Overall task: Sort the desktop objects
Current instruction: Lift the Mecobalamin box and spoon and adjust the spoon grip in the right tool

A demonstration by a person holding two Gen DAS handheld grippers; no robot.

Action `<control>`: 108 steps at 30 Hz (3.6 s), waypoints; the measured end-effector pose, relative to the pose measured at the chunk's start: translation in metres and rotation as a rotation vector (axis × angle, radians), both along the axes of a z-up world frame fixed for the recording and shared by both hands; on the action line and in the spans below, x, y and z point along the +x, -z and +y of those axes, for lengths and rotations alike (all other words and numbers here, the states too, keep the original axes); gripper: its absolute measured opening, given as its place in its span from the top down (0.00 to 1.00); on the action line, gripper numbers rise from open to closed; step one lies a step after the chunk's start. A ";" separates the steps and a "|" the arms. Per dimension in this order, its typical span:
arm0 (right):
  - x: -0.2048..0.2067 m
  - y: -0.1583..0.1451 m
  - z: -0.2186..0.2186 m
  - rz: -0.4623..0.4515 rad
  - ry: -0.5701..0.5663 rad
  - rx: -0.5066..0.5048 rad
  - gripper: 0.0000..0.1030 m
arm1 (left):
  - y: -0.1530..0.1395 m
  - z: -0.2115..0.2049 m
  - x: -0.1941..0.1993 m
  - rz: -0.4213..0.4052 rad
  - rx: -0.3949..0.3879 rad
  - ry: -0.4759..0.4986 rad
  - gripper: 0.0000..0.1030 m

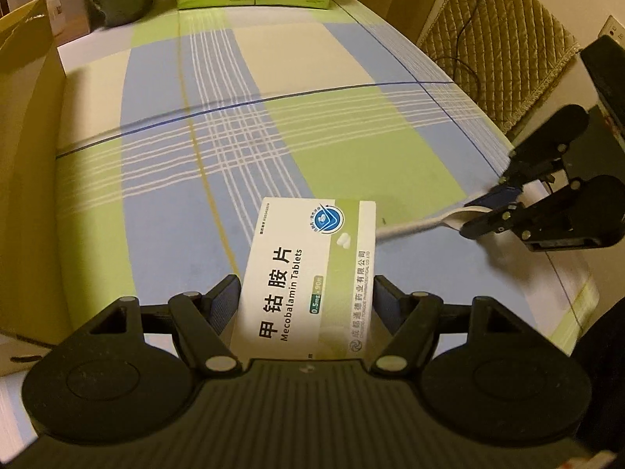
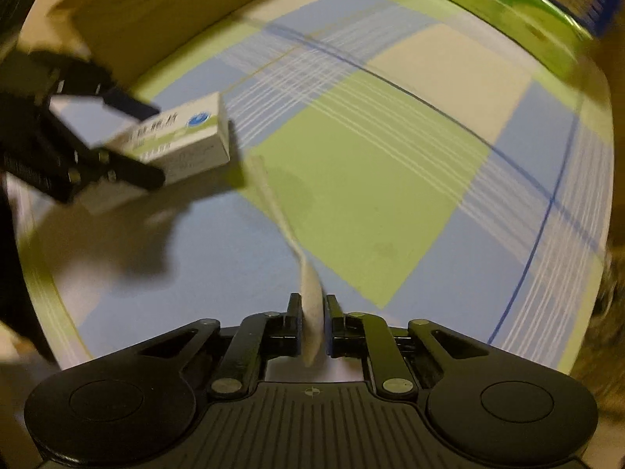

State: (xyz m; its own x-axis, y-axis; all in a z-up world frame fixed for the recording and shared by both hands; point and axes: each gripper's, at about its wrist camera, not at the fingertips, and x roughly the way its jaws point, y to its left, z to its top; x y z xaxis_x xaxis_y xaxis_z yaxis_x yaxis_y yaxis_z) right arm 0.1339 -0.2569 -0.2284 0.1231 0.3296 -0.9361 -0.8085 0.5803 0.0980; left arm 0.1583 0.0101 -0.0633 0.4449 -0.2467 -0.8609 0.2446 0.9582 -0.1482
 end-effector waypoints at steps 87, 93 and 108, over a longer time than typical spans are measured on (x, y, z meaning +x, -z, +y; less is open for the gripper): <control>-0.074 0.017 0.007 -0.355 0.304 0.142 0.70 | 0.018 -0.010 -0.005 -0.166 0.037 0.031 0.23; -0.071 0.014 0.004 -0.315 0.346 0.184 0.71 | 0.018 -0.011 -0.005 -0.166 0.040 0.030 0.24; -0.072 0.007 0.002 -0.300 0.398 0.243 0.71 | 0.022 -0.019 -0.005 -0.158 0.076 0.052 0.35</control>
